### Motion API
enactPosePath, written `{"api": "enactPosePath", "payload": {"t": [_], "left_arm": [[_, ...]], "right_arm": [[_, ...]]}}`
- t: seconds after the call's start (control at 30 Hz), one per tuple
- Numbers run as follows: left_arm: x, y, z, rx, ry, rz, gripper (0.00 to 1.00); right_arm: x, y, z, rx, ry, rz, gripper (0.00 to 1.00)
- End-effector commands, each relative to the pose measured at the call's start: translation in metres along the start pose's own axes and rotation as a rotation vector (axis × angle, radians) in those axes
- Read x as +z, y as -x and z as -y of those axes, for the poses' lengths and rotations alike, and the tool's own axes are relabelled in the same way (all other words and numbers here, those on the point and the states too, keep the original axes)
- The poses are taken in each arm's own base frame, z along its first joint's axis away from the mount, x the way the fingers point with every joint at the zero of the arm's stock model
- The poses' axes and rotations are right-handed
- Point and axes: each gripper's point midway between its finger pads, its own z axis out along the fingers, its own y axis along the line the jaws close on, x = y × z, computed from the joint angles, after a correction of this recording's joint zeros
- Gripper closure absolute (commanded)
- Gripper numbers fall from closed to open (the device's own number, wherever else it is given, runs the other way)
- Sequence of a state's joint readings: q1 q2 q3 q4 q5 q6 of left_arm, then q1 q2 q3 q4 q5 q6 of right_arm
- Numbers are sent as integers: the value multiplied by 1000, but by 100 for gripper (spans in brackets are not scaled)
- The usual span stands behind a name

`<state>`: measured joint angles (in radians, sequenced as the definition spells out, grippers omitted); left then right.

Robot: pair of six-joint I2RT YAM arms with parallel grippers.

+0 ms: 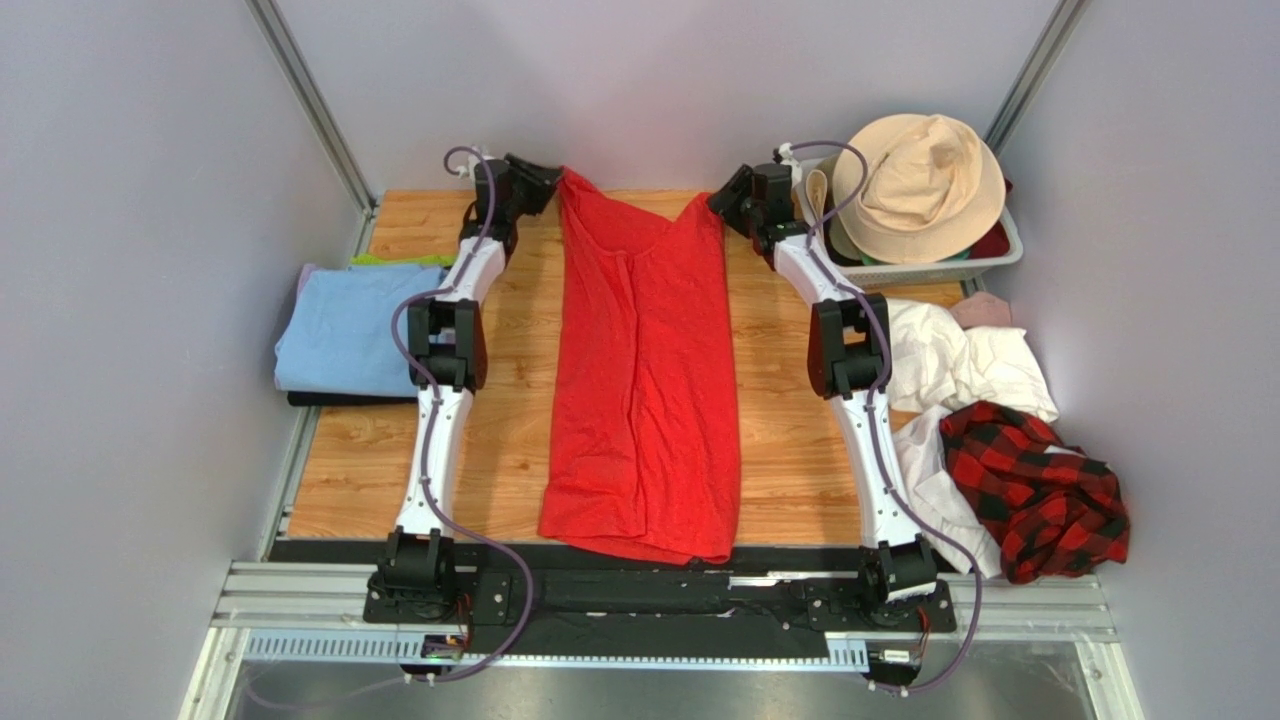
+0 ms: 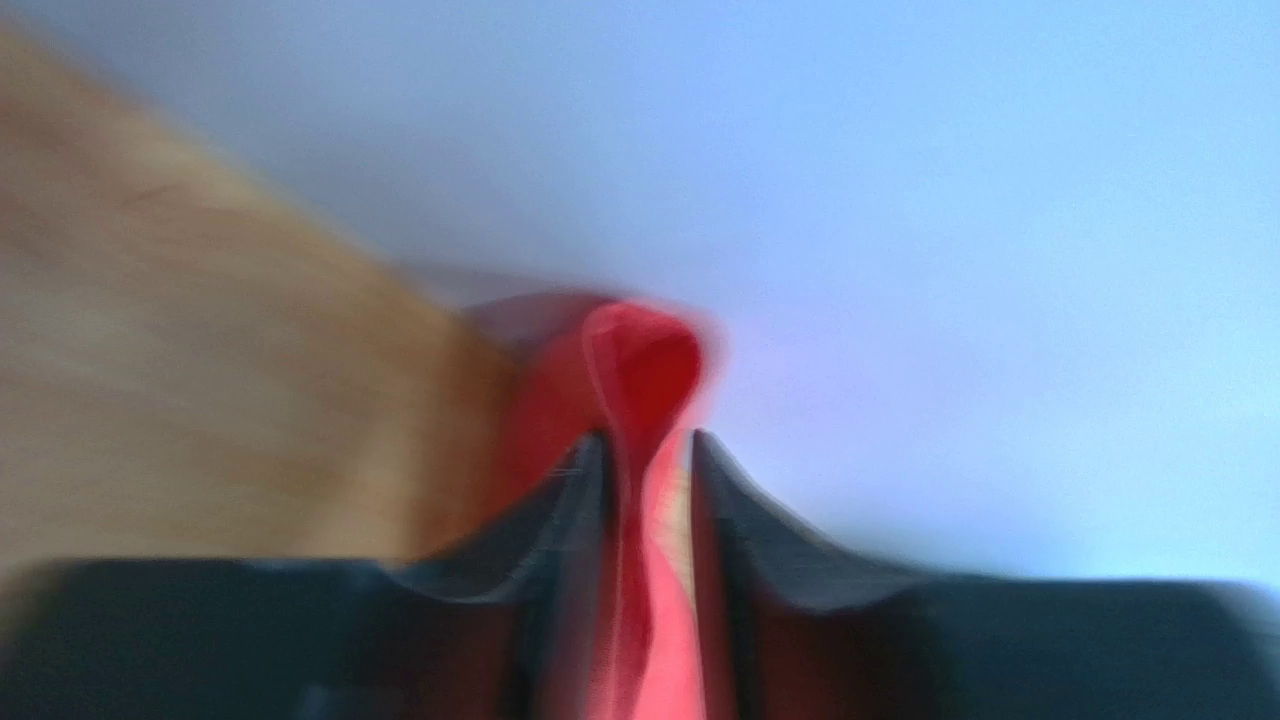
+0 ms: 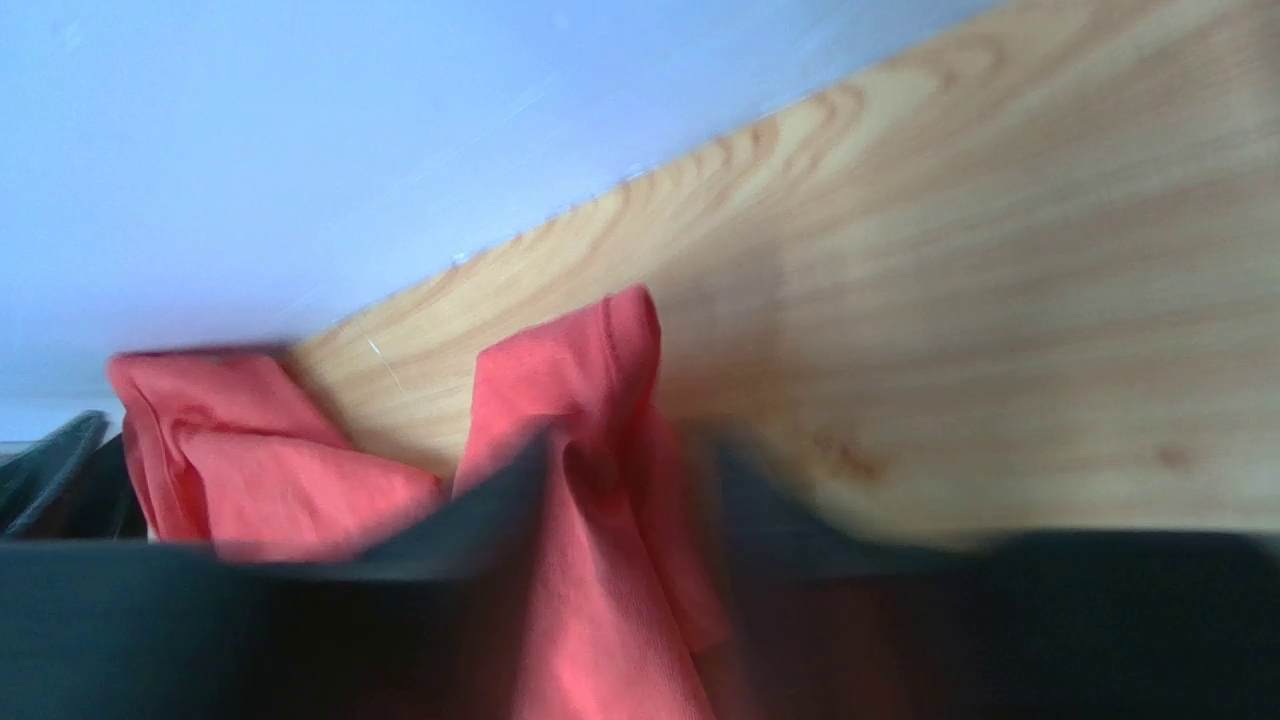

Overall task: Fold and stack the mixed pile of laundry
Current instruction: Fold the tank top at the center of the board.

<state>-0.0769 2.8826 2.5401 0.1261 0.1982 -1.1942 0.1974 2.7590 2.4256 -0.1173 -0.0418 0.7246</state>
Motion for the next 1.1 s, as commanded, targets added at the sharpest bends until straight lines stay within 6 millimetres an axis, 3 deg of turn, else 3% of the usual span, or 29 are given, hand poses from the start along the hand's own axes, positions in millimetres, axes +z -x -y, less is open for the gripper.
{"api": "enactPosePath", "payload": {"t": [0.0,0.07,0.1,0.13,0.17,0.23,0.27,0.33,0.37,0.4,0.47,0.57,0.67,0.83,0.93,1.0,1.07], "left_arm": [[3,12,55,50,-163,73,1],[-4,17,71,142,-177,70,1],[-6,12,57,153,-113,44,1],[-9,17,55,179,-95,43,2],[-18,26,72,193,-111,47,5],[-25,26,55,203,-45,0,5],[-33,33,67,218,-42,-5,5],[-44,28,55,249,42,-60,5],[-52,32,66,265,52,-59,4],[-57,28,57,272,87,-83,4],[-65,31,64,301,93,-84,4],[-64,27,59,307,98,-97,5],[-59,22,55,289,81,-106,12],[-39,21,48,265,50,-61,16],[-23,18,30,218,41,-35,23],[-17,21,32,193,19,-5,27],[-13,19,18,176,39,5,28]], "right_arm": [[-2,50,-38,-17,147,124,24],[-10,53,-48,-36,172,116,23],[-13,56,-50,-50,169,118,23],[-17,58,-51,-57,162,116,23],[-25,60,-53,-63,150,106,23],[-36,63,-54,-91,122,97,23],[-42,61,-53,-107,104,78,23],[-62,60,-56,-145,75,57,23],[-71,59,-59,-157,73,51,24],[-85,53,-62,-171,67,33,25],[-97,48,-64,-204,69,20,27],[-113,24,-75,-253,95,-73,37],[-122,-11,-90,-282,138,-179,46],[-128,-63,-119,-322,211,-298,37],[-128,-88,-137,-344,261,-333,44],[-128,-105,-150,-312,320,-379,47],[-126,-108,-162,-298,359,-386,45]]}}
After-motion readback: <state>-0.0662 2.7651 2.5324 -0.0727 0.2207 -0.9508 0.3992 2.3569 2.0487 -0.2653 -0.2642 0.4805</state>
